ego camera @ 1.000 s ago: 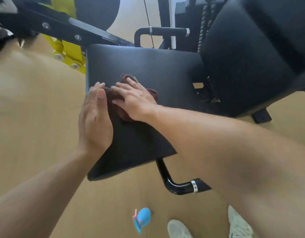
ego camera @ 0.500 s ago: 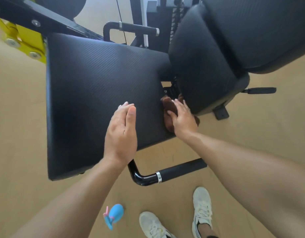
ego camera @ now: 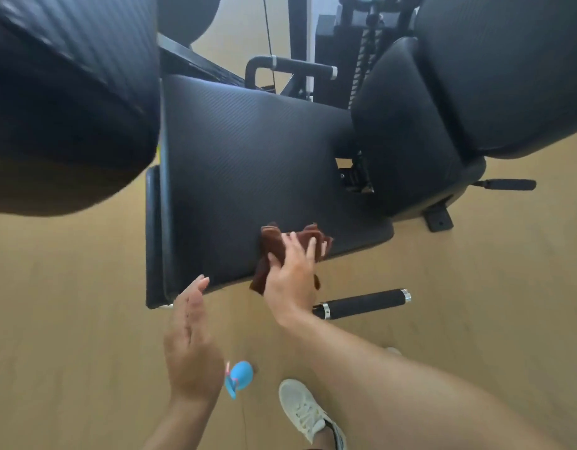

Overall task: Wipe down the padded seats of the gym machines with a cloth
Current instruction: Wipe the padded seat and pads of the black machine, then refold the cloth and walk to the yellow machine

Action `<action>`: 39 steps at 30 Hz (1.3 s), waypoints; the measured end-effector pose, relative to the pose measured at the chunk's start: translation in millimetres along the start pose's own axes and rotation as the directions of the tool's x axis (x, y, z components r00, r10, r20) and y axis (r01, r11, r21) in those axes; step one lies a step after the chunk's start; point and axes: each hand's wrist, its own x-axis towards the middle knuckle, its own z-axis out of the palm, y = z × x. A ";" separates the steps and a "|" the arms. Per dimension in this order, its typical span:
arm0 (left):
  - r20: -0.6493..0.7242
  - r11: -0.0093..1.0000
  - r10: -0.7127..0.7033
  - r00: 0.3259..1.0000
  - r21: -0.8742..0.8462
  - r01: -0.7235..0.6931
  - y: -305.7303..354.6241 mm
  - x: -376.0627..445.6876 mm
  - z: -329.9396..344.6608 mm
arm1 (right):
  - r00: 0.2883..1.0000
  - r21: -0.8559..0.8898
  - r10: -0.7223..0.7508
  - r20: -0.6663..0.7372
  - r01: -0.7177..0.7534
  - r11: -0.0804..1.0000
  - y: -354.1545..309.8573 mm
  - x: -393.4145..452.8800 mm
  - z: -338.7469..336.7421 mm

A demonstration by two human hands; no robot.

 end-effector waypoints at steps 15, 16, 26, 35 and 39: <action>0.246 0.580 -0.506 0.827 -0.612 0.537 47.7 -92.1 -114.6 | 0.600 0.198 -0.076 0.797 -0.140 0.970 -108.7 -172.0 -55.1; 0.280 0.588 -0.480 0.832 -0.601 0.541 56.9 -95.6 -113.7 | 0.603 0.238 -0.074 0.794 -0.197 0.951 -108.0 -171.1 -70.9; 0.619 0.690 -0.325 0.715 -0.362 0.627 127.5 -146.4 -51.6 | 0.744 0.271 0.173 0.645 -0.434 0.859 -49.2 -163.4 -218.4; 0.748 0.858 -0.275 0.605 -0.094 0.506 176.1 -211.8 40.6 | 0.902 0.608 0.404 0.153 -0.408 0.681 22.9 -209.9 -337.0; 0.780 0.898 -0.276 0.561 0.002 0.440 195.0 -266.3 92.6 | 0.866 0.729 0.500 -0.024 -0.327 0.602 68.0 -237.5 -409.4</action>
